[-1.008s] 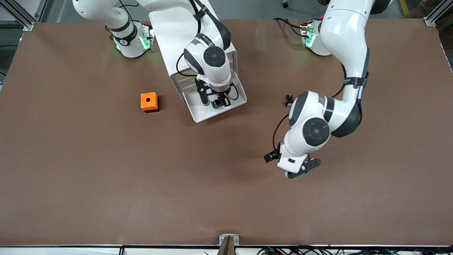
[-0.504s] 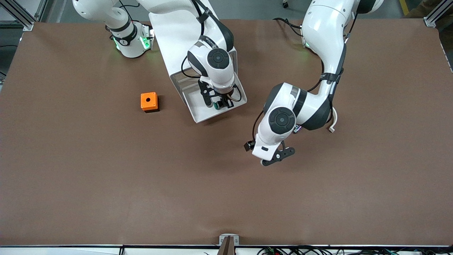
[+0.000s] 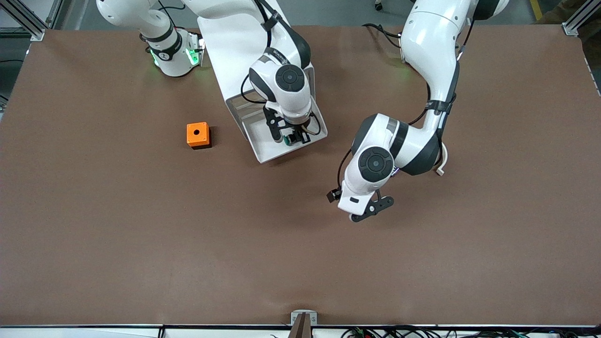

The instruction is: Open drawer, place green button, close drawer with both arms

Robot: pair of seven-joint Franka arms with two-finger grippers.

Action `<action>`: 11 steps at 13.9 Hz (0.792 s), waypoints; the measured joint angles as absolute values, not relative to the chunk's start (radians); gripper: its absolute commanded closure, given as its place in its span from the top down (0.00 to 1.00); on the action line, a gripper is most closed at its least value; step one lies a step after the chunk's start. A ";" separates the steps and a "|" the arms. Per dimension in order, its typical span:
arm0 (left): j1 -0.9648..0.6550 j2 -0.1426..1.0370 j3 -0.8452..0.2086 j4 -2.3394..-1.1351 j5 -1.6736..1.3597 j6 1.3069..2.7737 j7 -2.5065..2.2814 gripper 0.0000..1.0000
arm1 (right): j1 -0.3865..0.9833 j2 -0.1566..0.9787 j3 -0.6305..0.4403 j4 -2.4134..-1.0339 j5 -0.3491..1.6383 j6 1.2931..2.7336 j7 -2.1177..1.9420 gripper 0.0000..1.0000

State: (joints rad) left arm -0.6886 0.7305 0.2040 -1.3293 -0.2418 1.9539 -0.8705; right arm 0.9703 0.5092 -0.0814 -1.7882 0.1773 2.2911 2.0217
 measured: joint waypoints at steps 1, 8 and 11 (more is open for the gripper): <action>-0.689 0.731 0.204 -1.331 -0.242 1.954 -0.874 1.00 | 0.970 0.509 -0.082 -1.788 0.177 2.291 2.022 0.00; -0.689 0.738 0.204 -1.334 -0.242 1.954 -0.880 1.00 | 0.970 0.512 -0.083 -1.788 0.177 2.279 2.023 1.00; -0.688 0.738 0.204 -1.335 -0.242 1.954 -0.882 1.00 | 0.970 0.515 -0.085 -1.749 0.176 2.194 2.017 1.00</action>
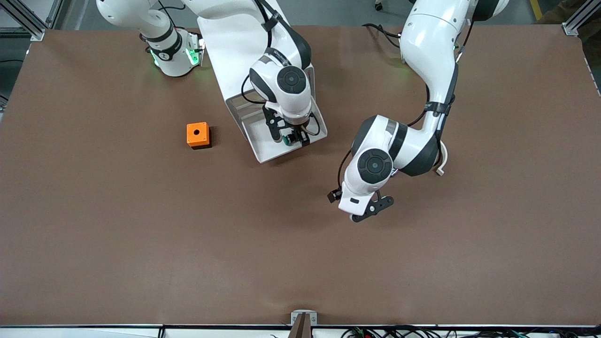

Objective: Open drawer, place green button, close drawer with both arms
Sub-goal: 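Withdraw the right gripper while the left gripper moves to the drawer front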

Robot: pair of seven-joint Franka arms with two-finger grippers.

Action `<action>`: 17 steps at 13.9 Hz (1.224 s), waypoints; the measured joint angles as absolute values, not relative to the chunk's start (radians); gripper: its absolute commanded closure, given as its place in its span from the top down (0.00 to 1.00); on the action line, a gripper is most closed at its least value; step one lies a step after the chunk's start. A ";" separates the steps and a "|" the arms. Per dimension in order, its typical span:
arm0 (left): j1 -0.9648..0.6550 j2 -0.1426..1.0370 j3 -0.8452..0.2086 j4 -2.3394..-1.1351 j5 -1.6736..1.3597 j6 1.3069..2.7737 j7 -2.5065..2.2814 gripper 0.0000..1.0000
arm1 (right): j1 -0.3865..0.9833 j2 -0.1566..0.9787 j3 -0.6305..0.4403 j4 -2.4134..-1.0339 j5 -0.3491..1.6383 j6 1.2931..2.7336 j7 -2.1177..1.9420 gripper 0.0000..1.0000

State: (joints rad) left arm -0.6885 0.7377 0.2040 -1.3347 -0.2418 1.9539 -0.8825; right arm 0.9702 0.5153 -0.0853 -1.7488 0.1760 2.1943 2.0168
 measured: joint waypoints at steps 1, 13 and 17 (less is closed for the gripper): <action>-0.688 0.738 0.204 -1.335 -0.242 1.954 -0.883 1.00 | 0.970 0.516 -0.088 -1.717 0.176 2.138 2.006 1.00; -0.699 0.754 0.200 -1.339 -0.242 2.000 -0.917 1.00 | 0.718 0.513 -0.117 -1.353 0.076 1.522 1.294 1.00; -0.735 0.758 0.174 -1.345 -0.242 2.000 -0.918 1.00 | 0.525 0.495 -0.121 -1.308 0.021 1.428 0.923 1.00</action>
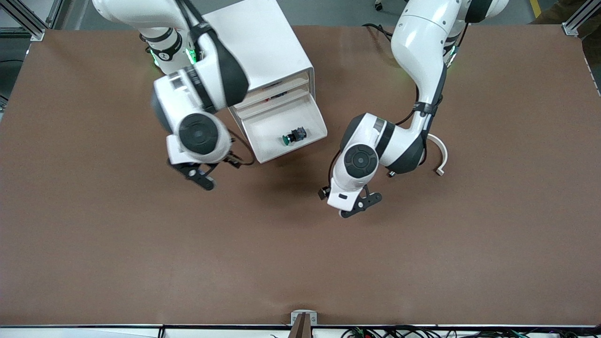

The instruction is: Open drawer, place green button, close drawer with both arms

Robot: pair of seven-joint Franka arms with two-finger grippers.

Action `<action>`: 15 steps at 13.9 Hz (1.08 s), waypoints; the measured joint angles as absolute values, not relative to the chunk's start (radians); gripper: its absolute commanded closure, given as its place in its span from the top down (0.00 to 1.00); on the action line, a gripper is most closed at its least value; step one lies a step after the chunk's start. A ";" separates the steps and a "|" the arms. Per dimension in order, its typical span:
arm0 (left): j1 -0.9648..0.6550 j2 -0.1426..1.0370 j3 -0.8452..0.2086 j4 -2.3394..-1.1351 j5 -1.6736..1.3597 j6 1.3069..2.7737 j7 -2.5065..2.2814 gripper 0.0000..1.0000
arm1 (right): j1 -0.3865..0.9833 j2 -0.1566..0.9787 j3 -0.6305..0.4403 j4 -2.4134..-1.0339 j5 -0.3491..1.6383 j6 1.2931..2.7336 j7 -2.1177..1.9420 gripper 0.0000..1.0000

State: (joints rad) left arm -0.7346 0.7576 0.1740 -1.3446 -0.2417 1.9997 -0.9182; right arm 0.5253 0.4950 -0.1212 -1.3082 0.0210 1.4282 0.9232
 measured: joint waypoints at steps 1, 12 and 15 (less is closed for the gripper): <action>-0.746 0.759 0.167 -1.346 -0.242 2.000 -0.918 1.00 | 0.482 0.485 -0.122 -1.303 -0.002 1.412 0.835 1.00; -0.871 0.788 0.143 -1.352 -0.242 2.000 -0.920 1.00 | 0.076 0.338 -0.130 -1.265 -0.067 1.210 0.017 1.00; -0.872 0.789 0.109 -1.352 -0.242 2.000 -0.920 1.00 | 0.046 0.339 -0.130 -1.267 -0.068 1.212 -0.035 1.00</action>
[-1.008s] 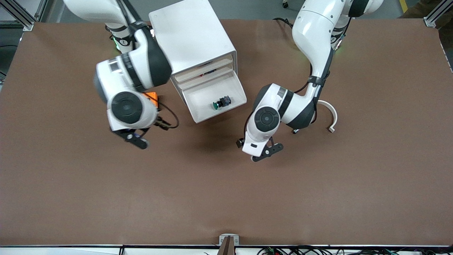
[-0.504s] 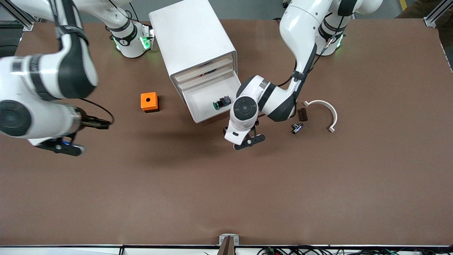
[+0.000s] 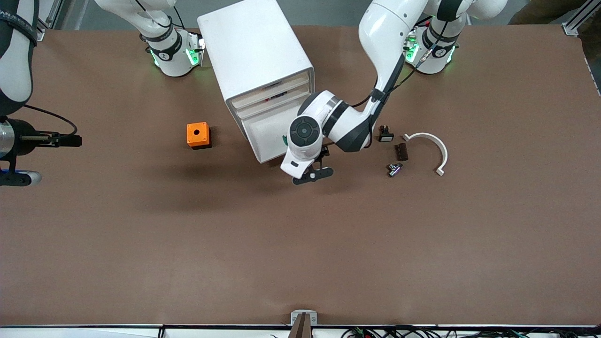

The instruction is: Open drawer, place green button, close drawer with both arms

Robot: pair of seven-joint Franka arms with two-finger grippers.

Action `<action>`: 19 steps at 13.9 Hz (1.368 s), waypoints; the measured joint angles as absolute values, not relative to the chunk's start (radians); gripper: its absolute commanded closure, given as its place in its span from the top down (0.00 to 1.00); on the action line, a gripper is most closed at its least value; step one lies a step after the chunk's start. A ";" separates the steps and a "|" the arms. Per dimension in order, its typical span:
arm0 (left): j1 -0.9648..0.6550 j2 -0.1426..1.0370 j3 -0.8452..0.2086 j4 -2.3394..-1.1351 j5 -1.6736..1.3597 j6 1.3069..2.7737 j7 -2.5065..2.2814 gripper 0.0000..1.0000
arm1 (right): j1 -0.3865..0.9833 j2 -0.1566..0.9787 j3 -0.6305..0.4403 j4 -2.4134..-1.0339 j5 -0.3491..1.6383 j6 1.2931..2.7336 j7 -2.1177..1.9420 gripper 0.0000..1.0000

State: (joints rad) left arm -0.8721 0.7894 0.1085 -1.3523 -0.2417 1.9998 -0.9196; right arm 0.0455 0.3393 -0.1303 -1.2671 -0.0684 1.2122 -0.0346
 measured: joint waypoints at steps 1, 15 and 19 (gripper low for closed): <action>-0.872 0.789 0.101 -1.352 -0.242 2.000 -0.920 1.00 | 0.045 0.339 -0.131 -1.266 -0.072 1.212 -0.035 1.00; -0.903 0.808 0.066 -1.354 -0.445 2.000 -0.920 1.00 | 0.047 0.313 -0.126 -1.129 -0.077 1.176 -0.008 1.00; -0.914 0.808 0.066 -1.355 -0.495 2.000 -0.920 1.00 | 0.055 0.277 -0.109 -1.127 -0.043 1.120 0.117 1.00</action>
